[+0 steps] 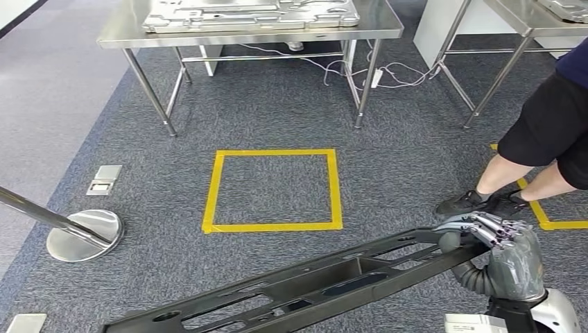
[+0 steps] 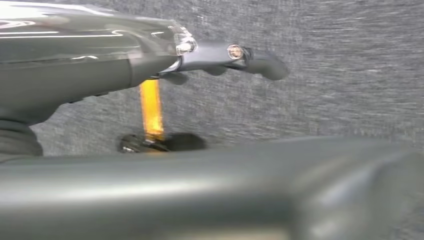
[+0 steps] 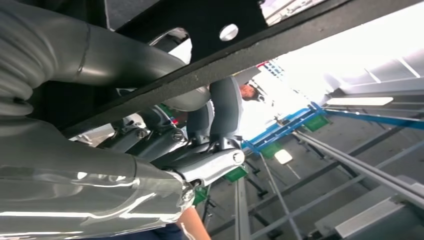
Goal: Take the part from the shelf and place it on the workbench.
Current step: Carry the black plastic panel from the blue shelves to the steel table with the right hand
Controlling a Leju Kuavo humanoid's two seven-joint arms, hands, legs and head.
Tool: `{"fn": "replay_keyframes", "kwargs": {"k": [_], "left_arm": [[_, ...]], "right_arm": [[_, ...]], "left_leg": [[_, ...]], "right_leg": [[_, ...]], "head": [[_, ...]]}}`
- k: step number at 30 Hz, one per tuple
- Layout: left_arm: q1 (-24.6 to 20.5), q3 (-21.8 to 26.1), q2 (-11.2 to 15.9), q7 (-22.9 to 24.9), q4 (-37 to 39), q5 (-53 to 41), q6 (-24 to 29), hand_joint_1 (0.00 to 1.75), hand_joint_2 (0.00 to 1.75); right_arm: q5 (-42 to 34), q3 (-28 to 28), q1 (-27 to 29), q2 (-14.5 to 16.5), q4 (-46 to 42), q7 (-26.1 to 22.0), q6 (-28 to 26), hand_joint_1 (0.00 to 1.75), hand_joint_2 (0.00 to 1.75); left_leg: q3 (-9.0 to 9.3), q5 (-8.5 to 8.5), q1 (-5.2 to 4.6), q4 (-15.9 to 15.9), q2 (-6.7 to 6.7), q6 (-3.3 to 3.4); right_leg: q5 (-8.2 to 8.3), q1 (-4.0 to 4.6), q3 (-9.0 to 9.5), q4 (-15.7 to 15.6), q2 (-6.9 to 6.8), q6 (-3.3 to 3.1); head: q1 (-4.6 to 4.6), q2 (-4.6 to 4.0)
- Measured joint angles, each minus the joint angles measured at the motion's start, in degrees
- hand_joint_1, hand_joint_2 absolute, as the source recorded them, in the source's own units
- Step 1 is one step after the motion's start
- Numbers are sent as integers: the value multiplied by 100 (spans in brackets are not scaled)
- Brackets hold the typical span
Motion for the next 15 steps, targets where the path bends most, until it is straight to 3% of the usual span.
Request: {"fn": "replay_keyframes", "kwargs": {"k": [3, 4, 5, 6, 8, 9, 12, 13, 15], "left_arm": [[8, 39, 1, 0, 0, 59, -67, 0, 175], [14, 56, 1, 0, 0, 83, -92, 0, 175], [19, 76, 2, 2, 0, 116, -127, 0, 175], [22, 99, 3, 4, 0, 153, -167, 0, 175], [21, 143, 4, 13, 1, 209, -235, 0, 175], [15, 163, 5, 21, 2, 236, -271, 0, 175], [8, 231, 6, 95, 4, 348, -435, 0, 175], [15, 257, 8, 124, 4, 383, -489, 0, 175], [20, 306, 11, 172, 5, 428, -569, 0, 175]], "right_arm": [[21, 2, 8, 15, -3, -5, -5, 175, 175], [27, 2, 12, 21, -3, -7, -8, 175, 175], [31, 3, 16, 27, -3, -8, -12, 175, 175], [34, 3, 19, 32, -3, -9, -18, 175, 175], [37, 3, 20, 35, -3, -10, -29, 175, 175], [37, 3, 19, 36, -5, -12, -34, 175, 175], [35, 2, 13, 41, -13, -17, -43, 175, 175], [34, 0, 8, 43, -15, -17, -43, 175, 175], [31, -4, -11, 47, -17, -19, -43, 175, 175]], "left_leg": [[-516, -443, 101, 1030, 7, -129], [-638, -467, 131, 1241, 8, -156], [-664, -383, 155, 1249, 10, -175], [-581, -202, 174, 1032, 12, -188], [-259, 205, 189, 301, 20, -203], [-133, 303, 182, 15, 24, -194], [-58, 281, 139, -196, 27, -115], [-48, 292, 141, -219, 26, -93], [-9, 317, 157, -282, 24, -63]], "right_leg": [[-19, -17, 9, -1, -31, -32], [-27, -24, 17, -1, -36, -27], [-38, -34, 31, 0, -37, -14], [-53, -49, 55, 0, -37, 7], [-91, -71, 110, 1, -37, 68], [-104, -72, 120, 3, -35, 104], [-92, -71, 128, -44, -37, 217], [-94, -73, 157, -72, -41, 227], [-85, -61, 221, -146, -42, 118]], "head": [[0, 0], [0, 0], [1, 0], [0, 0], [0, 0], [0, 0], [2, 0], [2, 0], [3, 0]]}}
